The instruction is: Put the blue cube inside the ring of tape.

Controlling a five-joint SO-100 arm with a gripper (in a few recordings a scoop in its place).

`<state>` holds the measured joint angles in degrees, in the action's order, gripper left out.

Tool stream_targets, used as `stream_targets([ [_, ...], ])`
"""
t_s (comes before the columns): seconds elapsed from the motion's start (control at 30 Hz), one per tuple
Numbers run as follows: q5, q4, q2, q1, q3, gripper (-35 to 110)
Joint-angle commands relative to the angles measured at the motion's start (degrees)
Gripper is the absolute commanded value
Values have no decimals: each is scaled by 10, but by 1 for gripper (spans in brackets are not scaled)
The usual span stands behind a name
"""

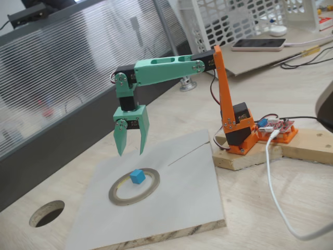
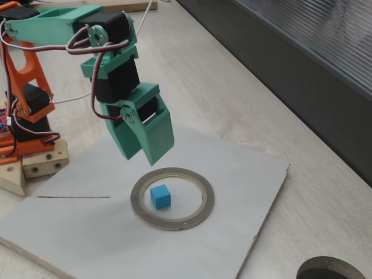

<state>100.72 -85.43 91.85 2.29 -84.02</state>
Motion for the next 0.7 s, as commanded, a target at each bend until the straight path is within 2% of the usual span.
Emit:
stream_targets([
  [0.0,4,-15,19,8,-1,37],
  [0.2,4,-16,18,8,-3,33],
  [0.5,4,-8,25,8,-1,1],
  [0.67,4,-14,25,8,-1,-1],
])
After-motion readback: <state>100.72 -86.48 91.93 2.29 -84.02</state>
